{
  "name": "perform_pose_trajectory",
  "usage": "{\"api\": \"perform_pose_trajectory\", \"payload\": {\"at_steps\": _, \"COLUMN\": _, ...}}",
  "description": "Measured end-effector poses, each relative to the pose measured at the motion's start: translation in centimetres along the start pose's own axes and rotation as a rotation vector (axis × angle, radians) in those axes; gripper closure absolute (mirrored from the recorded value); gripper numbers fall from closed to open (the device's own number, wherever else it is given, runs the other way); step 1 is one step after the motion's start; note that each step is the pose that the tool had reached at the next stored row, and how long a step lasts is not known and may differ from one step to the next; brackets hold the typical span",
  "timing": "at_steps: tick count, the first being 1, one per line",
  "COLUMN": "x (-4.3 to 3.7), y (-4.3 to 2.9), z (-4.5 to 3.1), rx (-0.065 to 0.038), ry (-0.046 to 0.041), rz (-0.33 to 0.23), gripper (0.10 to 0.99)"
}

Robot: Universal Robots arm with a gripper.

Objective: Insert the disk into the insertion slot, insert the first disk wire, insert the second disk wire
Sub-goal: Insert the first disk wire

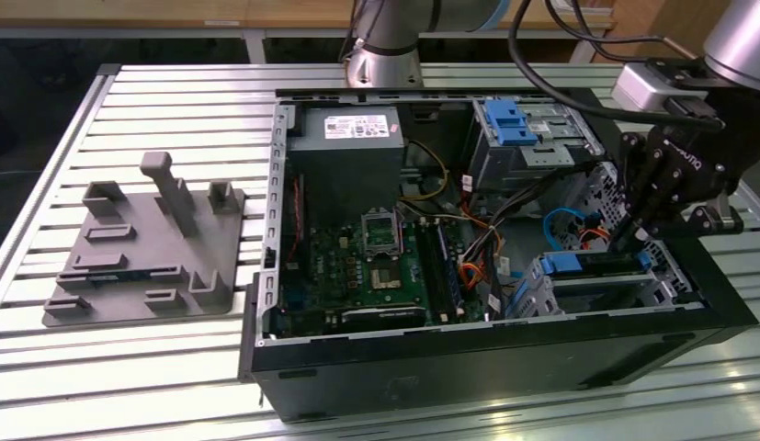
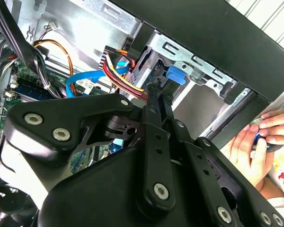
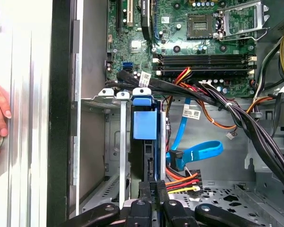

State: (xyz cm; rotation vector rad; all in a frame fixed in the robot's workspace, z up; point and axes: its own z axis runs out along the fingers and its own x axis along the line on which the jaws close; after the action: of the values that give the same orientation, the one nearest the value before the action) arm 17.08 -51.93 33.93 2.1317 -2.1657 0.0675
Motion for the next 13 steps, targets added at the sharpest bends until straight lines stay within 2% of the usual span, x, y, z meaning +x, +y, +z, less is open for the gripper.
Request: {"api": "perform_pose_trajectory", "payload": {"at_steps": 13, "x": 0.06, "y": -0.02, "z": 0.36, "rx": 0.000, "ry": 0.0000, "rz": 0.001, "gripper": 0.922}}
